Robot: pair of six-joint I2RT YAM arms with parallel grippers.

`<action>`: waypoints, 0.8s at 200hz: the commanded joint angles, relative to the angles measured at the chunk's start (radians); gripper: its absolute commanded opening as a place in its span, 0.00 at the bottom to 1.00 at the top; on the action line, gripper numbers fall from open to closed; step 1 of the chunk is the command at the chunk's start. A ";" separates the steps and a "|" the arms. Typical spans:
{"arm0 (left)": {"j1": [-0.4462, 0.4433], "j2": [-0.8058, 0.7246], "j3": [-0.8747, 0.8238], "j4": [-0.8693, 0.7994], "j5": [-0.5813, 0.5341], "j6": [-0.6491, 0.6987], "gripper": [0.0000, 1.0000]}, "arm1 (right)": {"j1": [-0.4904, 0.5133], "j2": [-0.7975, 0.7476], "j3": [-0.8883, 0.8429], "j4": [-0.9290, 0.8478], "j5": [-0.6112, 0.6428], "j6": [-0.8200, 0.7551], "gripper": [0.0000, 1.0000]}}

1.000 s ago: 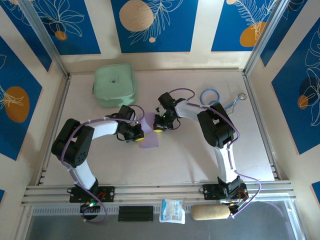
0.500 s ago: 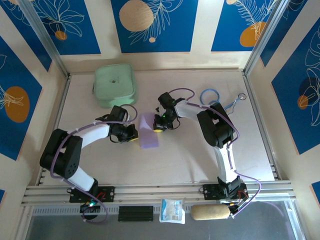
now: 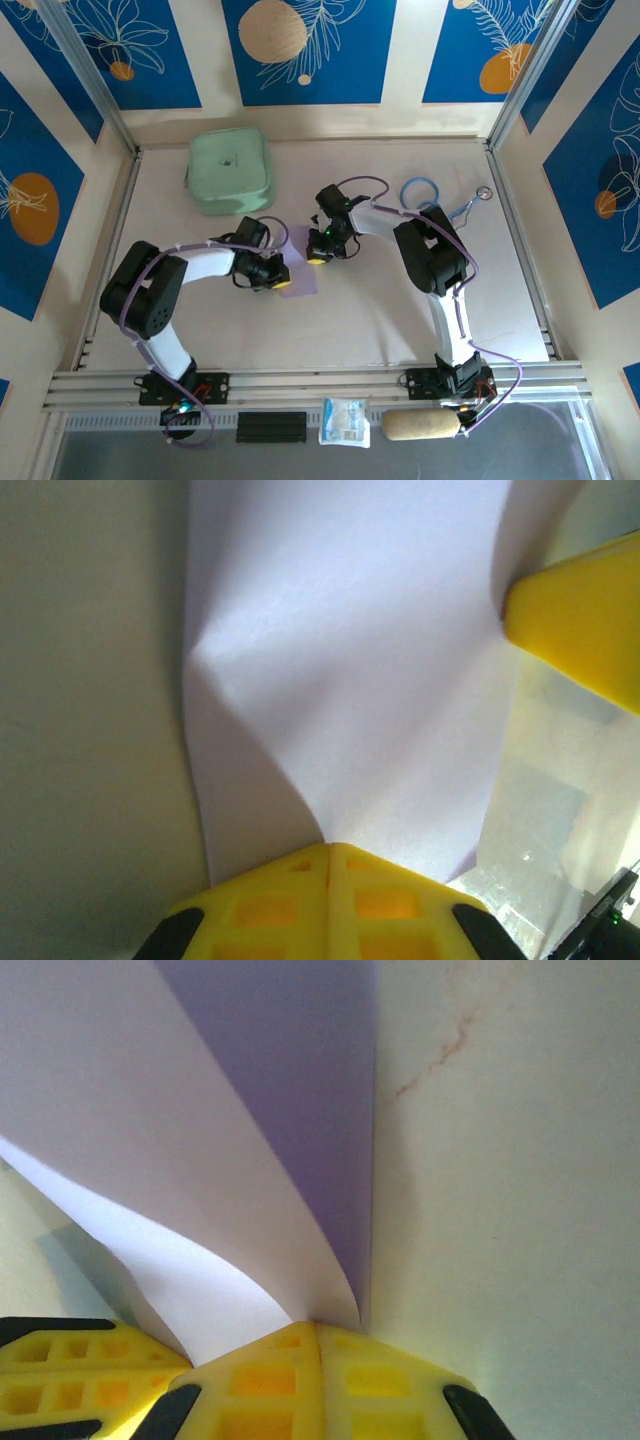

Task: Fold a paper plane with a square sheet of paper (pick it up from the middle)
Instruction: First fold the square sheet of paper in half at the center of the table.

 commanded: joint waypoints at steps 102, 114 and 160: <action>0.009 -0.272 -0.022 -0.217 0.001 0.068 0.06 | -0.016 0.174 -0.102 -0.166 0.345 0.007 0.02; 0.001 -0.258 -0.022 -0.138 0.004 0.022 0.06 | -0.016 0.174 -0.104 -0.165 0.343 0.009 0.02; -0.046 -0.093 0.002 -0.052 -0.018 -0.032 0.06 | -0.013 0.178 -0.100 -0.166 0.339 0.010 0.02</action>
